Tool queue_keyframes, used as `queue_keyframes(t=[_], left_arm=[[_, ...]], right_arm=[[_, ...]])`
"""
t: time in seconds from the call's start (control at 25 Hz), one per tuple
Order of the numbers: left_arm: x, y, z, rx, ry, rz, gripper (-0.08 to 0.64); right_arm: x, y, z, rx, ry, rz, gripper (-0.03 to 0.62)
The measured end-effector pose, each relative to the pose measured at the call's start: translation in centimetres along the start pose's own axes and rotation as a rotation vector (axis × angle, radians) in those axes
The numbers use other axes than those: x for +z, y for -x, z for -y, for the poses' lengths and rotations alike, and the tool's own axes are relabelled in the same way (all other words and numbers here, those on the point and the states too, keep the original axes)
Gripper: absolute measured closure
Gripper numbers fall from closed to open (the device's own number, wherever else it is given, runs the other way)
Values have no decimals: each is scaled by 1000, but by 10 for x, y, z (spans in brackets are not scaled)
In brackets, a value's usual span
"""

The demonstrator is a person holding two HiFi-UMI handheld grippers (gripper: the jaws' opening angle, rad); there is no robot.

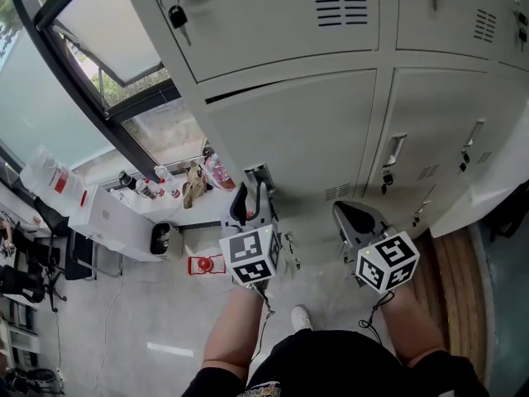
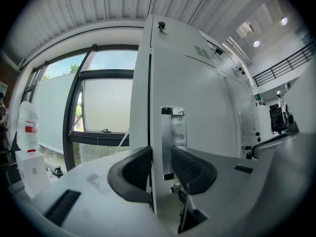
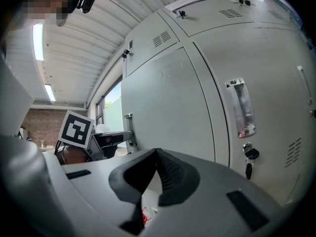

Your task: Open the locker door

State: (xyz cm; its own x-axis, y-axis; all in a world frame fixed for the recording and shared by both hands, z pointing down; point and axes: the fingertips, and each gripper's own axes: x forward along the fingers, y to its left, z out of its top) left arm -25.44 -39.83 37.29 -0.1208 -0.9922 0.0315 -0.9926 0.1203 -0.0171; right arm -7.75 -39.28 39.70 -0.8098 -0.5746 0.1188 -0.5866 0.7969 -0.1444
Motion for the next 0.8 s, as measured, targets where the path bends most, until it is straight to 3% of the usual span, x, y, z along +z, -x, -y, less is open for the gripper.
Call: queue_keyframes(t=[0.8], left_arm=[[-1,40,17,57,11,-17,426]], right_arm=[[1,32,-10,55,1,10,538]])
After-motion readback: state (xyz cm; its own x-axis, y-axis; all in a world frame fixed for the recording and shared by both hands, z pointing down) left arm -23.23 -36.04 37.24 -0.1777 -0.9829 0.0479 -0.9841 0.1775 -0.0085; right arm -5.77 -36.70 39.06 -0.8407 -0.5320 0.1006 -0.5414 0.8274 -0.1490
